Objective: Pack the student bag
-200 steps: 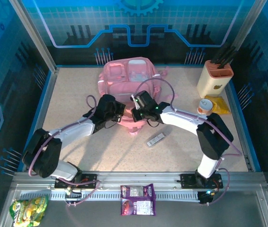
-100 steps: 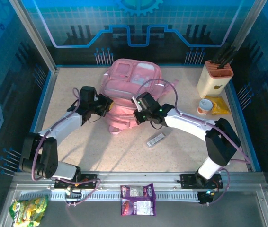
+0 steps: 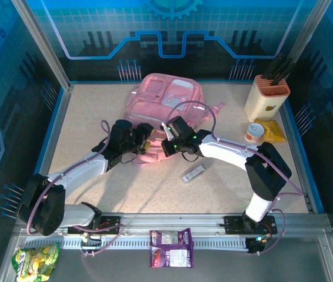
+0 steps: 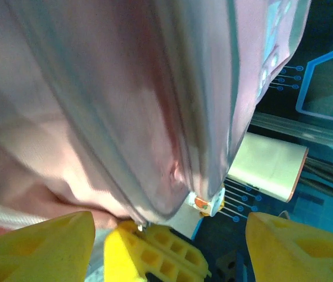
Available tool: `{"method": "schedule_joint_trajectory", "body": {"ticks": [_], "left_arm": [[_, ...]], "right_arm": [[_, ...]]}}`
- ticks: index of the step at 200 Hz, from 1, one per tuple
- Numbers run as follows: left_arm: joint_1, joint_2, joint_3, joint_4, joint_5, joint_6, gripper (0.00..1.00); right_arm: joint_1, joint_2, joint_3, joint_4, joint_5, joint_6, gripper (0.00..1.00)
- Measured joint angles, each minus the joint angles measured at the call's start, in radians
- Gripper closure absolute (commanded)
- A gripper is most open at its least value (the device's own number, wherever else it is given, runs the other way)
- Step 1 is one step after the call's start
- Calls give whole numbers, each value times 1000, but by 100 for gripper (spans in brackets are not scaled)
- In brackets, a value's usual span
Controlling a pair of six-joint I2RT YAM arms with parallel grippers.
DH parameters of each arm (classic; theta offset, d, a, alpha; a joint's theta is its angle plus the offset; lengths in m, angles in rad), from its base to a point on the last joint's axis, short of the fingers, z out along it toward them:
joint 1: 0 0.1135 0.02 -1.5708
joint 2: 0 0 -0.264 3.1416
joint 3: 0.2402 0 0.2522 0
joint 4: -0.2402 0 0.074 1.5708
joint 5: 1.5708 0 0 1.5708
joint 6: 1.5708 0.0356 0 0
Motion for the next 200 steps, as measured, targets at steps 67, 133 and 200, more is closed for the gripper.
{"method": "schedule_joint_trajectory", "body": {"ticks": [67,133,200], "left_arm": [[-110,165,8,87,-149,-202,72],[-115,154,49,37,-220,-166,100],[2,23,47,-55,-98,-12,100]], "right_arm": [[0,6,0,2,0,0,100],[-4,8,0,9,28,-4,100],[-53,-48,-8,32,18,-59,100]]}}
